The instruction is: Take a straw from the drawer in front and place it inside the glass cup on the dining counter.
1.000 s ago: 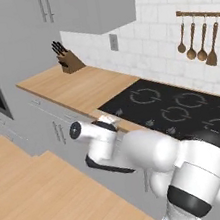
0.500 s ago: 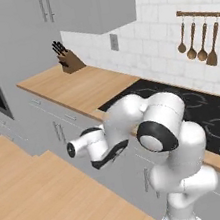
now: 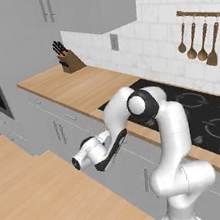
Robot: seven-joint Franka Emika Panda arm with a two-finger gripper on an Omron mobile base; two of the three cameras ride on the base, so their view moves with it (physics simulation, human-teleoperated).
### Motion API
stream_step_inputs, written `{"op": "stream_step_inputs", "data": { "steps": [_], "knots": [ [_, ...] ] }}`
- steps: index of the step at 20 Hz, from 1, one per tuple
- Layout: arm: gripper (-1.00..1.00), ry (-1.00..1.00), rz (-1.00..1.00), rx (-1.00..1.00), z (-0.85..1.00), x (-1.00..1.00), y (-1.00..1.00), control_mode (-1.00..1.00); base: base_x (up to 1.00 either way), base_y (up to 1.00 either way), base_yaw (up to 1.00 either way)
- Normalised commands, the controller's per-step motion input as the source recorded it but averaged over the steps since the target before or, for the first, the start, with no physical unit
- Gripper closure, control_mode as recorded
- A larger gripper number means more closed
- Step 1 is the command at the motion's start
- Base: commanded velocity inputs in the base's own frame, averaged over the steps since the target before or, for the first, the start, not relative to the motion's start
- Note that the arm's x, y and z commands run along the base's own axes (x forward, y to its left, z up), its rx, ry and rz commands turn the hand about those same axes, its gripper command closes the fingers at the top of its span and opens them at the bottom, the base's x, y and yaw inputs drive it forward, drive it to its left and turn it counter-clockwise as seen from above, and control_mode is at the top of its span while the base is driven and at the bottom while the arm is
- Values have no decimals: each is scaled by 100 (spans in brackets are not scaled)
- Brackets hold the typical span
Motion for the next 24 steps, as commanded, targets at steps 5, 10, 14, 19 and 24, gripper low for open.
{"op": "stream_step_inputs", "data": {
  "steps": [5, 10, 14, 19, 24],
  "knots": [
    [-100, 0, 0, -15, -42, 60, -4, -100, 0, 0, 0],
    [-100, 0, 0, -5, -21, 38, -37, -100, 0, 0, 0],
    [-100, 0, 0, 0, -7, 16, -61, -100, 0, 0, 0],
    [-100, 0, 1, 1, -16, 36, -49, -100, 0, 0, 0],
    [-100, 0, 3, 0, -31, 46, -31, -100, 0, 0, 0]
  ]
}}
